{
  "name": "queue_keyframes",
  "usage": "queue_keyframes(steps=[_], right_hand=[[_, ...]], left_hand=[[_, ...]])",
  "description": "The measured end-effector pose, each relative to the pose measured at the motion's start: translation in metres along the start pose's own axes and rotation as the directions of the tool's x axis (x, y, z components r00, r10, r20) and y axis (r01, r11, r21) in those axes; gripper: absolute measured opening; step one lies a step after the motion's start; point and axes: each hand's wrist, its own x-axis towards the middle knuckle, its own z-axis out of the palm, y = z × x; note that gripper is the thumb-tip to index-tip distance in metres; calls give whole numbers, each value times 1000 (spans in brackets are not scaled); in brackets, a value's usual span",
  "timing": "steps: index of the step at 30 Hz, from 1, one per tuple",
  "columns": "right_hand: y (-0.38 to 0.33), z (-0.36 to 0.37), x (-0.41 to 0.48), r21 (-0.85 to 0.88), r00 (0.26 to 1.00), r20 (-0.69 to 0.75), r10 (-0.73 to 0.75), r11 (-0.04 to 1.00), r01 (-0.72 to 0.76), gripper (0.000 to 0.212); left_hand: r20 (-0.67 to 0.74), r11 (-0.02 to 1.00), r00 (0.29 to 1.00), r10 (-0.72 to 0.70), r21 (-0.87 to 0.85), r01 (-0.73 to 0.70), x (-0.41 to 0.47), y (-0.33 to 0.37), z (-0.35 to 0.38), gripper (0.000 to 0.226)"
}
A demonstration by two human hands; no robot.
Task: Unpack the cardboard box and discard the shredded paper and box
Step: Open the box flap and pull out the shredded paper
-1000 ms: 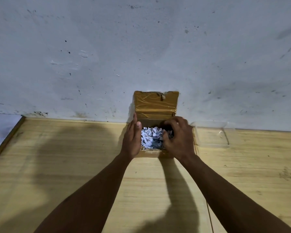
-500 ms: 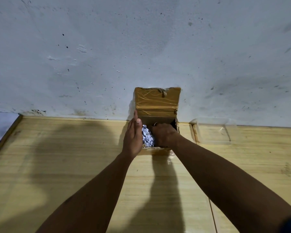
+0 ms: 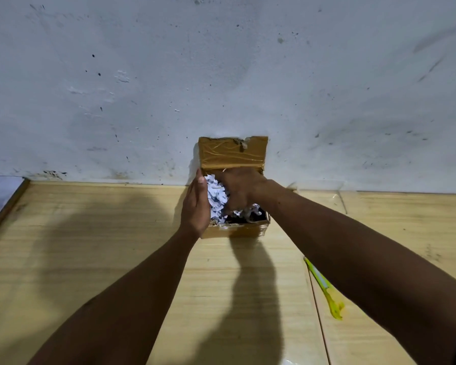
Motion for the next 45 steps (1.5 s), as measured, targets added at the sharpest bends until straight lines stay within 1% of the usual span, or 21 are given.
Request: queue_keyframes(steps=[2,3,6,8,10,11,14,16,18,20,22,23,25,27,32,36,38,40,42,44,45], right_hand=[[-3,-10,-7,-36,1000,-29,2,999,-3,96],[-4,-14,-11,-49,999,-40,8,999,-10,96],[-12,-18,-31,-69,994,-109,6,997,-14,89],[-18,-13,-51,-34,984,-180,1,999,-7,83],[-25,-3,-75,-16,972,-234,-3,1000,-1,85],[-29,4,-87,4,971,-239,3,1000,-2,87],[-38,37,-120,65,986,-165,22,998,-11,94],[-41,67,-136,72,996,-81,42,997,-37,99],[-43,95,-147,75,997,28,75,994,-76,103],[-44,118,-155,80,990,109,91,992,-100,104],[-46,134,-161,104,990,104,96,989,-106,103],[-48,141,-164,117,992,88,95,988,-104,102],[-50,153,-167,137,995,39,86,986,-91,101],[-52,165,-170,144,997,-14,80,987,-77,104],[-57,185,-178,143,994,-90,67,988,-53,109],[-58,189,-180,160,987,-144,69,986,-45,105],[-57,188,-179,161,990,-122,69,986,-48,105],[-55,180,-178,145,996,-67,58,988,-48,112],[-49,166,-180,168,998,-3,60,984,-59,120],[-40,149,-186,229,996,43,76,970,-83,128],[-35,141,-191,259,996,43,82,962,-90,130]], left_hand=[[-4,999,1000,-30,-29,30,-2,5,-7,84],[-4,998,999,-40,-50,40,-2,7,-9,85],[0,991,996,-89,-97,88,-15,17,-19,73],[-4,994,997,-73,-82,73,-32,23,-24,62],[-4,998,999,-51,-38,51,-54,25,-30,56],[-4,999,999,-34,17,34,-64,21,-34,54],[35,973,996,88,213,-93,-95,-9,-43,50],[106,904,980,166,380,-194,-112,-42,-48,50],[176,762,970,168,601,-241,-128,-71,-49,61],[241,612,960,143,741,-277,-143,-89,-47,67],[304,514,943,134,792,-328,-154,-107,-44,65],[323,484,938,122,806,-341,-158,-115,-43,66],[341,435,935,98,830,-348,-164,-126,-40,68],[335,404,936,109,845,-350,-167,-130,-38,69],[332,414,935,123,839,-353,-167,-130,-39,69],[325,439,936,133,828,-349,-167,-129,-39,69],[332,444,934,131,823,-355,-167,-127,-39,69],[343,442,932,114,823,-357,-167,-125,-40,70],[340,480,936,94,808,-342,-166,-122,-41,69],[302,569,949,86,767,-296,-162,-114,-41,63],[270,621,957,107,734,-276,-162,-107,-41,58]])
